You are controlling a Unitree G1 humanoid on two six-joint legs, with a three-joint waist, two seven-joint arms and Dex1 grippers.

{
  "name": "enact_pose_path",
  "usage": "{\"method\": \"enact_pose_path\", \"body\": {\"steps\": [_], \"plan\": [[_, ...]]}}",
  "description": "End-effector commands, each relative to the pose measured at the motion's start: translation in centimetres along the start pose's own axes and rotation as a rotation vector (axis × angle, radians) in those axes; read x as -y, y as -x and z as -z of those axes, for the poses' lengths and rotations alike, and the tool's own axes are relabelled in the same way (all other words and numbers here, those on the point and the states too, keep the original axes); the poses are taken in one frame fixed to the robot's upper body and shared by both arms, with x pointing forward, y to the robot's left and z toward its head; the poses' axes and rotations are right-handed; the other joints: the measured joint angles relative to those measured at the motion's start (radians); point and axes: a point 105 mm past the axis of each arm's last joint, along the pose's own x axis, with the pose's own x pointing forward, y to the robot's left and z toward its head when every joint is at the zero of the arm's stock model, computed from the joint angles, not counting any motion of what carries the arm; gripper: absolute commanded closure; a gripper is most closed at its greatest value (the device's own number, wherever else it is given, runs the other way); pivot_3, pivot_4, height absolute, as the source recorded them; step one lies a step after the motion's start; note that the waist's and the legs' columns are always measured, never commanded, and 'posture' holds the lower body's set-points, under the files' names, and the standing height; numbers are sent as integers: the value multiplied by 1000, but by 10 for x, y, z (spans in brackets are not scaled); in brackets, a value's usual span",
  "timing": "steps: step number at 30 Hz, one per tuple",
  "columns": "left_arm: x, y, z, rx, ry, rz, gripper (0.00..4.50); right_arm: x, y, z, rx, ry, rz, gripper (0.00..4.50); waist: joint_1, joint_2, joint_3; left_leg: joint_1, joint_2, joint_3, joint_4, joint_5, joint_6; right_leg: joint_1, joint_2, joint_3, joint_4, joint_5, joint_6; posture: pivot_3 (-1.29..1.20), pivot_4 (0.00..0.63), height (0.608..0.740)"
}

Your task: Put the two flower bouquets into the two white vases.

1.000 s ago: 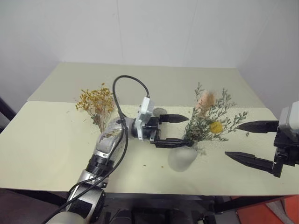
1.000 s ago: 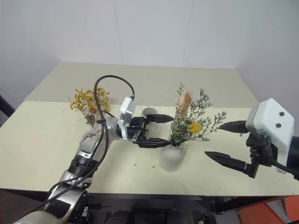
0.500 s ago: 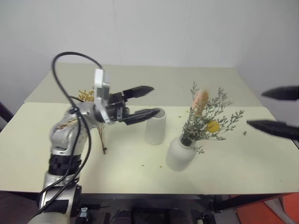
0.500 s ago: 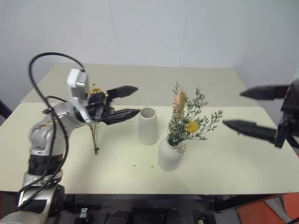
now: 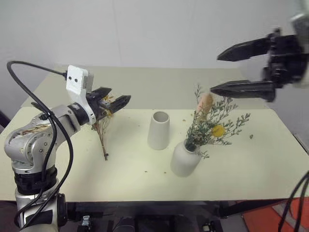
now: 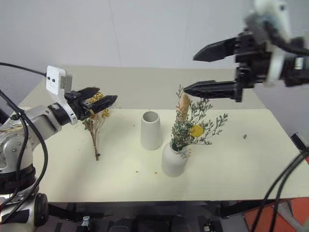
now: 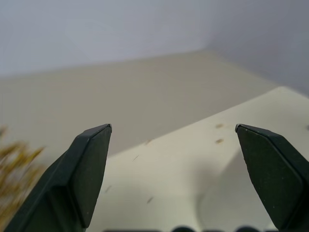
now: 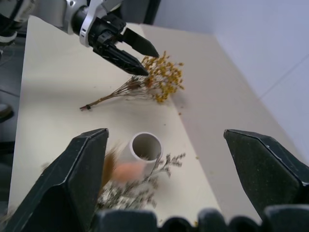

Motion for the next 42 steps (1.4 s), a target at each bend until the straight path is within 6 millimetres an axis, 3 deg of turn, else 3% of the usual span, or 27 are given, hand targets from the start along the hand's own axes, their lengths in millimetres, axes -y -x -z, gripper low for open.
{"method": "enact_pose_path", "body": {"steps": [1,6,8,17,34,38,42], "plan": [[-15,4,-3,-65,84,-139,27,4,1,-6,-18,13,4,0,8,0,0,-2,-1,0,0,0,0,-1,-1,0,0,1,-1,0,150,740],[-32,-3,7,-181,198,-304,27,1,-8,-15,-25,13,-39,0,13,0,0,-11,-2,-1,1,0,0,-10,-1,0,1,2,-1,0,150,740],[-41,-10,24,-272,251,-366,27,0,-10,-17,-36,23,-52,0,12,0,0,-11,-2,-2,1,0,0,-10,-1,-1,2,2,-1,0,150,740],[-55,-12,55,-484,322,-467,27,-1,-11,-12,-57,31,-65,0,1,0,0,-10,-2,-2,1,1,-2,-12,-1,0,8,3,-2,0,150,740],[-46,-26,103,-764,389,-611,27,-2,-15,-8,-46,46,-55,0,4,-1,0,-9,-4,-4,2,3,-5,-12,-1,0,12,4,-3,0,150,740],[-50,-28,104,-777,403,-649,27,-2,-15,-7,-51,45,-50,0,2,-1,0,-9,-4,-3,2,3,-6,-12,-1,0,12,4,-3,0,150,740],[-53,-29,107,-789,407,-663,870,-3,-15,-5,-58,44,-51,0,1,-1,0,-9,-4,-3,2,4,-6,-12,-1,0,12,4,-3,0,150,740]]}}
